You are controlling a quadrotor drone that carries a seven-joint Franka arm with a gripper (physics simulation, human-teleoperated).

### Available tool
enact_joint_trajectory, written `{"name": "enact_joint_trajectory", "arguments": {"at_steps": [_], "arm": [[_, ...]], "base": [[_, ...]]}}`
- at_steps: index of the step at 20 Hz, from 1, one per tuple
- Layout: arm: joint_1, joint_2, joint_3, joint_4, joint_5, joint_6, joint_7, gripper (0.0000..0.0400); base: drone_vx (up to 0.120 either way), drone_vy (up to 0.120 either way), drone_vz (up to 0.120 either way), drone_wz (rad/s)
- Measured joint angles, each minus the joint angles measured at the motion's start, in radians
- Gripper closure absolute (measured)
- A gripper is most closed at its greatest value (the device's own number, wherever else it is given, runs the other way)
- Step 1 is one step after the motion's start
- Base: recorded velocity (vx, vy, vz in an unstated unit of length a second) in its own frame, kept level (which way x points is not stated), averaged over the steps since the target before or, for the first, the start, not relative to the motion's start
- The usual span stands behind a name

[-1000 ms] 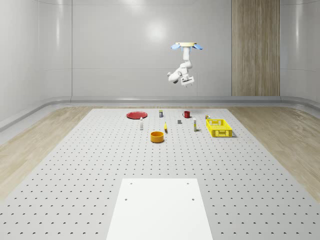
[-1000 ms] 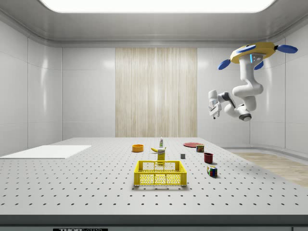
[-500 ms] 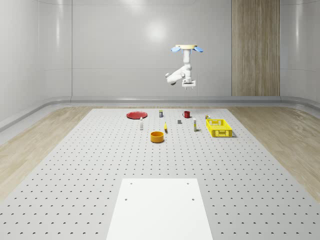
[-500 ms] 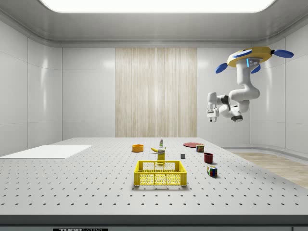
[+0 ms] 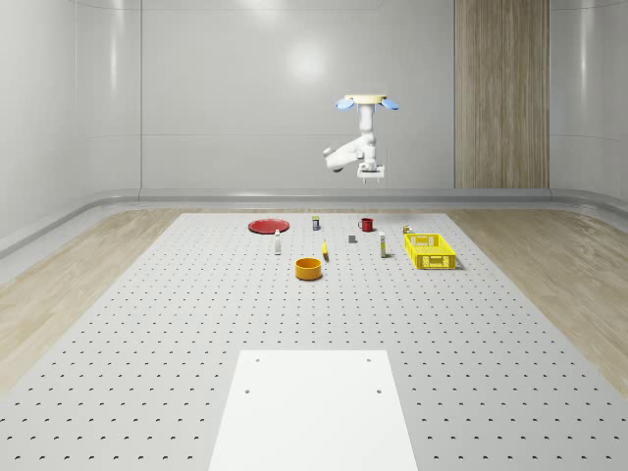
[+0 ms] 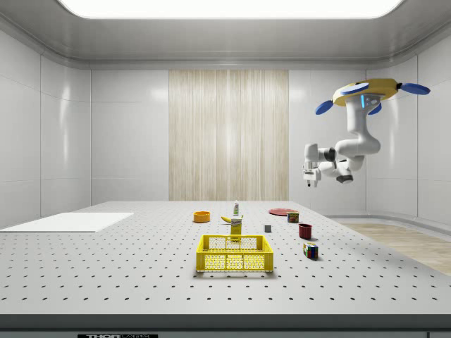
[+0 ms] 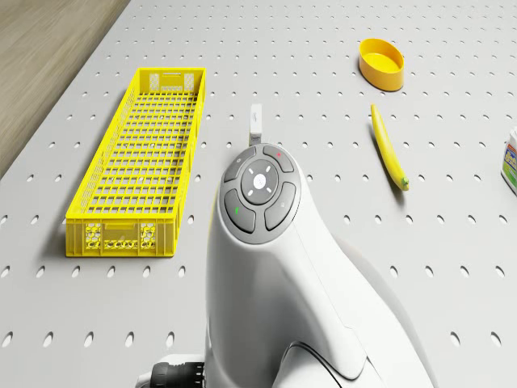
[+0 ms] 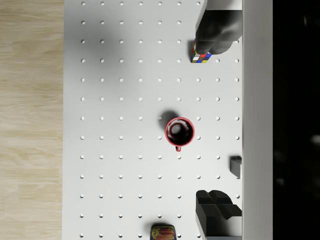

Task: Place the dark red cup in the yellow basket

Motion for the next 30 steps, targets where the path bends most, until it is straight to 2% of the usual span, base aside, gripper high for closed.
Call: {"name": "enact_joint_trajectory", "arguments": {"at_steps": [16,21,30], "arm": [[-0.033,-0.082,0.028,0.006,0.042,0.071,0.030,0.0000],[-0.040,-0.105,0.035,0.007,0.054,0.092,0.037,0.0000],[-0.052,-0.145,0.046,0.010,0.074,0.129,0.048,0.0000]], "base": [[0.000,0.000,-0.120,0.000],[0.120,0.000,-0.120,0.000],[0.000,0.013,-0.120,0.000]]}}
